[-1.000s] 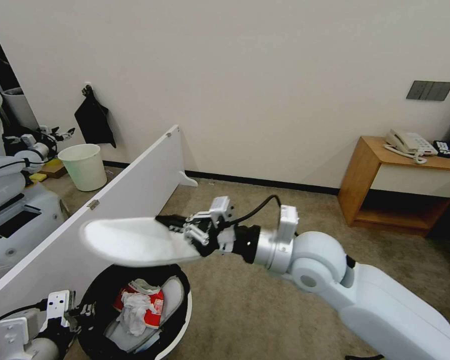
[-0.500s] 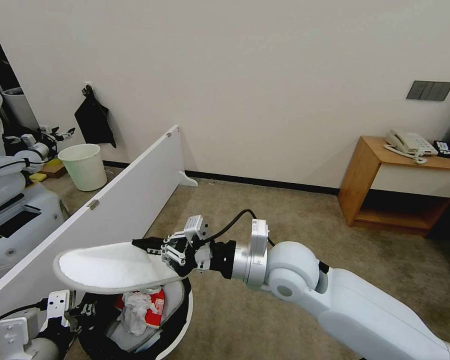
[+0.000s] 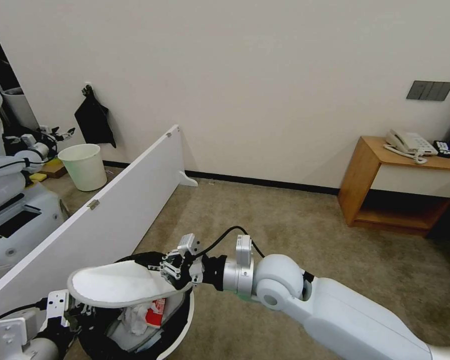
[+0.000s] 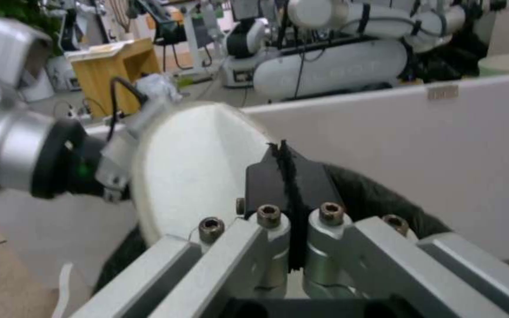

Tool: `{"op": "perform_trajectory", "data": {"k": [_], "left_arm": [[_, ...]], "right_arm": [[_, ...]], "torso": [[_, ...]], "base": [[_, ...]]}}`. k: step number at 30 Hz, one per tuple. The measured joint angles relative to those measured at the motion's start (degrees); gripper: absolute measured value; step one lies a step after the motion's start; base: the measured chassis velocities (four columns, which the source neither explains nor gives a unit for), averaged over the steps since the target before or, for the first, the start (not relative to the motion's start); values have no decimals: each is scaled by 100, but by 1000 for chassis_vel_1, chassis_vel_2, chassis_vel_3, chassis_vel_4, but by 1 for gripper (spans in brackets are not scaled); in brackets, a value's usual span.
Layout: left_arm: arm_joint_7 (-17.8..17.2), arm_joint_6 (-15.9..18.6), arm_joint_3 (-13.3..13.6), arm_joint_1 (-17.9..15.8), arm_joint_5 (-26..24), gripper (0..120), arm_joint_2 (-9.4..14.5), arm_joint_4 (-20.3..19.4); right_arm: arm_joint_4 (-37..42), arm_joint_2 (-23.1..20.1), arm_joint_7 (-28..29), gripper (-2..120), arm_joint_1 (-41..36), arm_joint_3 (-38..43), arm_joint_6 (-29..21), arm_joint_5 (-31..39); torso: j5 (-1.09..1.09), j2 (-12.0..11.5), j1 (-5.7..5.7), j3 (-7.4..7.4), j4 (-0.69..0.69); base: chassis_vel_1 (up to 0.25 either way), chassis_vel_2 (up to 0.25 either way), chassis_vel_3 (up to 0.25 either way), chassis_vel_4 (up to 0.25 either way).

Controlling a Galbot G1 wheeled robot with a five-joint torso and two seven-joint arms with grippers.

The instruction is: Pick up the trash bin, then pick up the garbage from the floor and place it into the trash bin.

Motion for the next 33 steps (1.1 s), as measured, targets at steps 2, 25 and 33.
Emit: {"op": "perform_trajectory", "data": {"k": [2,25,33], "left_arm": [[-1,0,-5,4,-2,2,1,-5],[-12,0,-20,27,-78,2,-8,-77],[-13,1,-20,29,-105,2,-8,-86]], "right_arm": [[-56,12,-5,0,-18,-22,12,-37],[-480,230,-13,0,-204,-240,90,-347],[-631,385,-16,0,-196,-334,101,-411]], "torso": [[0,0,0,0,0],[0,0,0,0,0],[0,0,0,0,0]], "base": [[0,0,0,0],[0,0,0,0],[0,0,0,0]]}}
